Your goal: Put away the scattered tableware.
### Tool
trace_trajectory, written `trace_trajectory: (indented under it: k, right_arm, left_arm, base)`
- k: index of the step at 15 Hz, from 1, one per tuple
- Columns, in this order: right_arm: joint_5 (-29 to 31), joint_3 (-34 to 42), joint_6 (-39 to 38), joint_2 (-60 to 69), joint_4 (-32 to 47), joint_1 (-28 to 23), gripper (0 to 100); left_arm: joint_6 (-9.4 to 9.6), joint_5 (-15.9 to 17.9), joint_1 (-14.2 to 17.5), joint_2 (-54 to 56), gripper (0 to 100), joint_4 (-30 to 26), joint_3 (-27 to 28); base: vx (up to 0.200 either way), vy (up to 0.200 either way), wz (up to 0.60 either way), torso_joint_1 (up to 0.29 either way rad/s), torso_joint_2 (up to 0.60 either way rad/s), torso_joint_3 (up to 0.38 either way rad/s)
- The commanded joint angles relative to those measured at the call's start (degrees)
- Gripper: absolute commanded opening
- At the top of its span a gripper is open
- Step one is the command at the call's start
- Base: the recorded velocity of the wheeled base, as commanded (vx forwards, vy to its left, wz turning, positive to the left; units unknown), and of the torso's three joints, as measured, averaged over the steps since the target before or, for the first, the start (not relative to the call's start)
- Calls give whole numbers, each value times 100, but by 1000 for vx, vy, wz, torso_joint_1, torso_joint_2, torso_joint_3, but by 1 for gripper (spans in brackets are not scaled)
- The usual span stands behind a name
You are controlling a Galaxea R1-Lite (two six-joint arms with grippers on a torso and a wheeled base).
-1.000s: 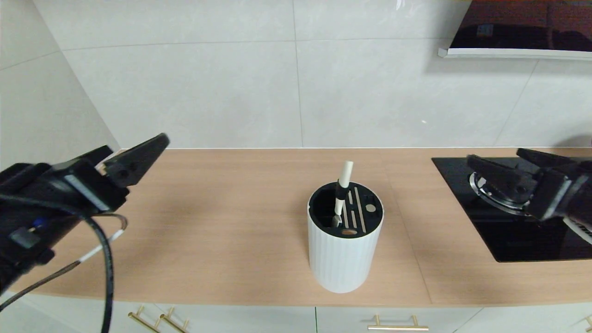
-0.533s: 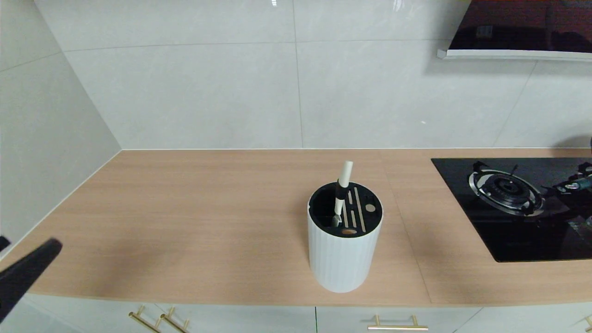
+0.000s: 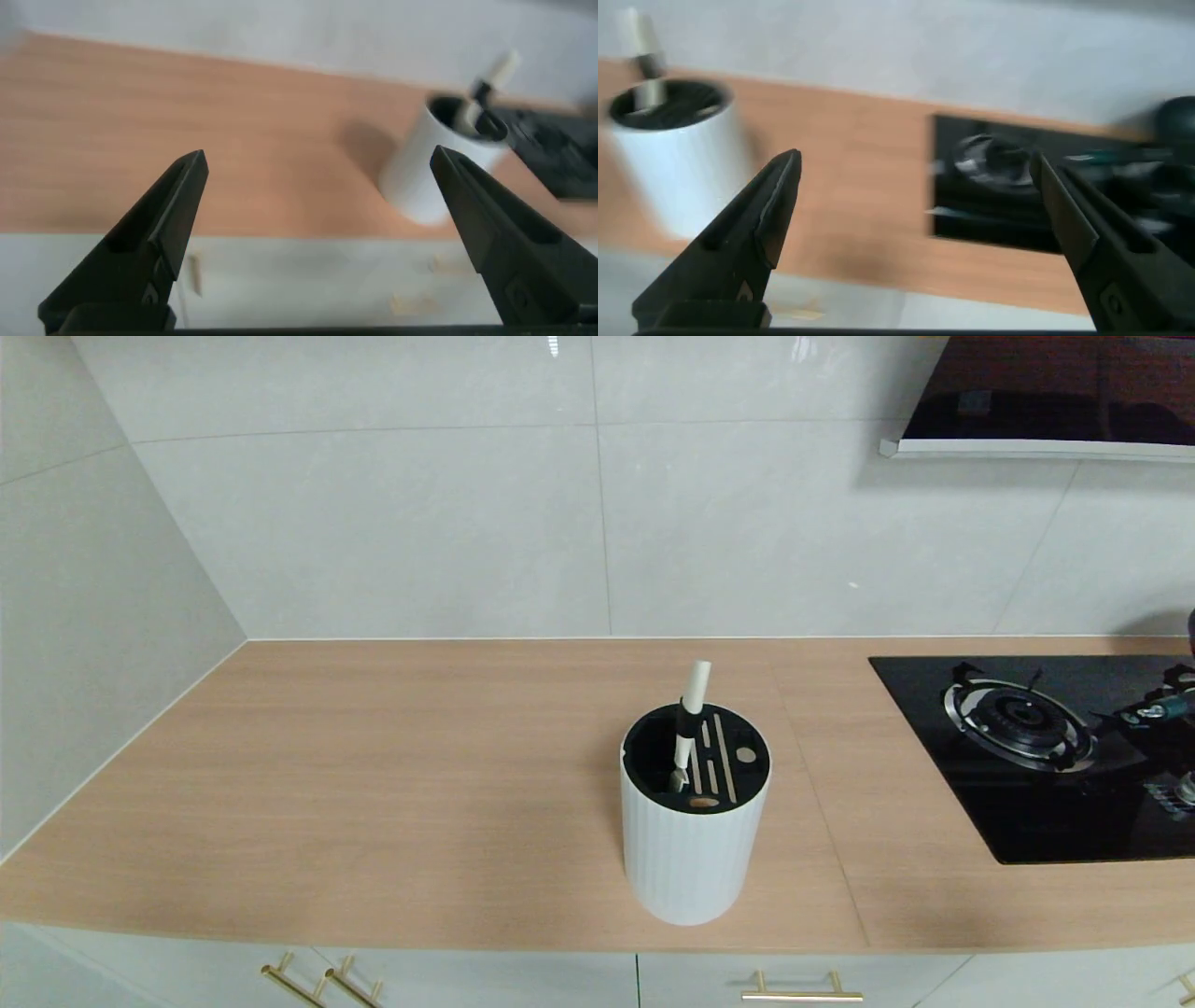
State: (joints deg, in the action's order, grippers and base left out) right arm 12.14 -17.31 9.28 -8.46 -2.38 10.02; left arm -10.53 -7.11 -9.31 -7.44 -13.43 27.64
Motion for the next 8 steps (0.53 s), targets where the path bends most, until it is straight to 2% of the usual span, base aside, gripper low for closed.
trace_trajectory:
  k: [1,2,3,5,6,7,8]
  right_arm:
    - [-1,211,-5,327,-52,-659,100]
    - [-89,413,-31,626,-26,-949,100]
    - [-230,729,-31,846,0,-1011,100]
    - [-107,1336,-330,837,-316,-1011,100]
    - [-107,1722,-453,837,-571,-1011,100]
    - [-124,1731,-541,837,-228,-1011,100]
    - [-124,1731,-690,837,-26,-1011,100]
  left_arm:
    - [157,-54,562,243,100,16,-109]
    - [306,43,861,568,100,-28,-188]
    - [473,113,931,744,100,-10,-470]
    - [491,-309,940,744,100,174,-1120]
    - [552,-274,940,744,100,377,-1542]
    - [781,-80,940,744,100,886,-2254]
    - [939,131,940,744,100,1352,-2702]
  base:
    - [0,0,0,0,0,0]
    - [0,0,0,0,0,0]
    - [0,0,0,0,0,0]
    - [0,0,0,0,0,0]
    - [0,0,0,0,0,0]
    - [0,0,0,0,0,0]
    - [0,0,0,0,0,0]
